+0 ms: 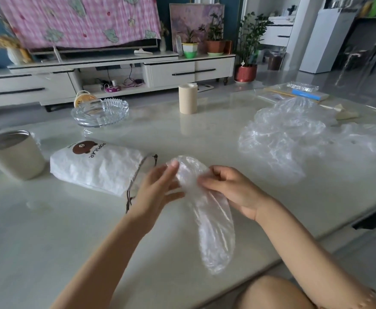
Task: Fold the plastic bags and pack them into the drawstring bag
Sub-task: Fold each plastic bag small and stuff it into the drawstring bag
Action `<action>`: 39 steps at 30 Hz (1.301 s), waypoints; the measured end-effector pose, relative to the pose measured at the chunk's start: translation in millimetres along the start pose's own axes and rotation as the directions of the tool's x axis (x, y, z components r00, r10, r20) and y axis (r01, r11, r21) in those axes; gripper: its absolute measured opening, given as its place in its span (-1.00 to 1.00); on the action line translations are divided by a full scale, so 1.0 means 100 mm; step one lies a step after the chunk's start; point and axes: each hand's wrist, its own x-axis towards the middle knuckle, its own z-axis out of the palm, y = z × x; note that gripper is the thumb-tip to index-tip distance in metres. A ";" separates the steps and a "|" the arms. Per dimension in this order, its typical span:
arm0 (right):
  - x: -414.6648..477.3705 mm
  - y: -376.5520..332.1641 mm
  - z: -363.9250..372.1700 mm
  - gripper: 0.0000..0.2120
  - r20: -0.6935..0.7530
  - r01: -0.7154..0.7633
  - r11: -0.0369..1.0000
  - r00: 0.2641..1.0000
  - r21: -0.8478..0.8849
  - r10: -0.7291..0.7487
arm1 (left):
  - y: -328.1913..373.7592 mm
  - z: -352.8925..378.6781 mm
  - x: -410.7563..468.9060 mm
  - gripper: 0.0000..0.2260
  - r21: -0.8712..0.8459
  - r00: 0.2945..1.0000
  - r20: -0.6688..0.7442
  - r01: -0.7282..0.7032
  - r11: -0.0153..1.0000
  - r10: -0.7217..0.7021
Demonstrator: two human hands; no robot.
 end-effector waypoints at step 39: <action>-0.33 0.21 0.40 -0.89 0.117 0.463 0.774 0.879 -0.432 -0.461 | -0.07 0.06 -0.11 -0.69 0.177 0.991 -0.025 0.137 0.975 -0.134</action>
